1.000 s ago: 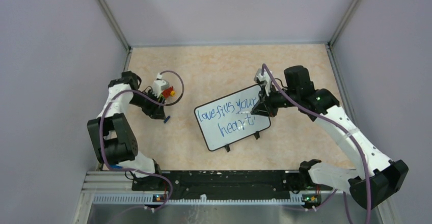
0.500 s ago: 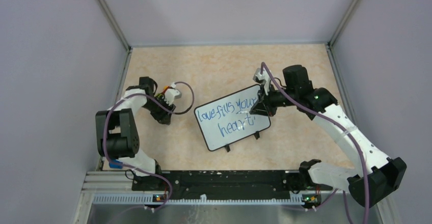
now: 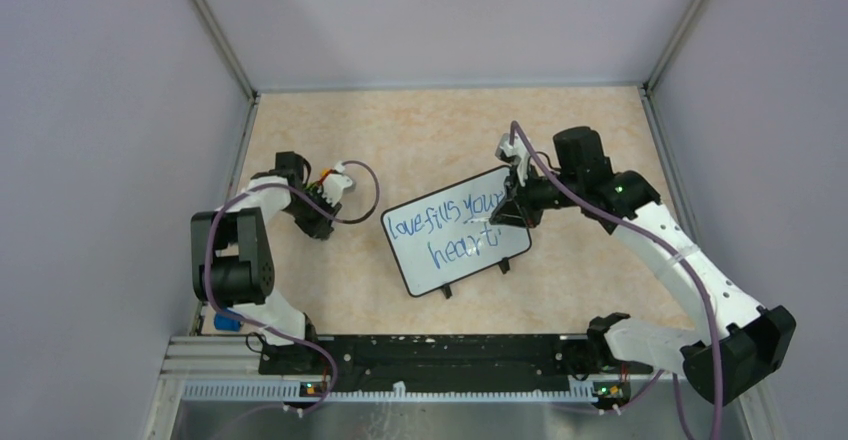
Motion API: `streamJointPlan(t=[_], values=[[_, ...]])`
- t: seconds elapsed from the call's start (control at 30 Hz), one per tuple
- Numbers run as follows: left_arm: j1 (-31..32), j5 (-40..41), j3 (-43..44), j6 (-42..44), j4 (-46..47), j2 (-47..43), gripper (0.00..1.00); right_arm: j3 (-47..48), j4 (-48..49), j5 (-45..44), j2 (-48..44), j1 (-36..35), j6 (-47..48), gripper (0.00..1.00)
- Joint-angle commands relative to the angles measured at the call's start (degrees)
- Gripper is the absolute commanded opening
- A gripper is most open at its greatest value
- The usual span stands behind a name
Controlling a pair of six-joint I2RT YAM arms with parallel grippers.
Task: Write a sentence on the whiteboard
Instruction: Pick up the pen cap from the center of the board, then insert the whiteboard marker without the cap into the pen cap.
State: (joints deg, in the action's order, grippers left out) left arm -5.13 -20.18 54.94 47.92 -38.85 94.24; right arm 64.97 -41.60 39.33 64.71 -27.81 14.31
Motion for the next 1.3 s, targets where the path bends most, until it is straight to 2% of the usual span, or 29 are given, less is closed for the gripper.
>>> streamJointPlan(t=[0.0,0.13,0.23,0.5,0.7,0.93,1.1,1.27], values=[[0.28,3.58,-3.42,-0.28,2.35,0.74,0.25,3.87,0.52,0.70,0.64,0.57,-0.27,0.00],[-0.12,1.01,-0.55,-0.37,-2.39,-1.62,0.09,5.14,0.84,0.03,1.40,0.56,-1.78,0.00],[-0.29,-2.22,4.52,-0.48,-8.08,-4.04,0.01,5.06,2.64,-1.17,1.38,0.57,-4.77,0.00],[1.27,-6.90,24.54,0.21,-21.71,-9.19,0.00,3.46,8.33,2.18,1.55,0.88,-11.88,0.00],[12.04,-6.36,37.02,0.54,-27.88,-12.62,0.00,3.32,12.67,9.02,2.56,2.10,-18.26,0.00],[24.29,-10.30,50.62,-0.42,-35.18,-9.83,0.00,-1.97,22.82,19.56,3.41,4.89,-27.00,0.00],[32.25,-11.93,50.13,1.06,-37.11,-9.68,0.00,-8.06,34.84,27.65,3.80,8.79,-35.80,0.00],[37.99,-11.04,45.99,0.54,-35.92,-10.30,0.00,-11.24,39.32,29.25,3.17,8.90,-38.52,0.00]])
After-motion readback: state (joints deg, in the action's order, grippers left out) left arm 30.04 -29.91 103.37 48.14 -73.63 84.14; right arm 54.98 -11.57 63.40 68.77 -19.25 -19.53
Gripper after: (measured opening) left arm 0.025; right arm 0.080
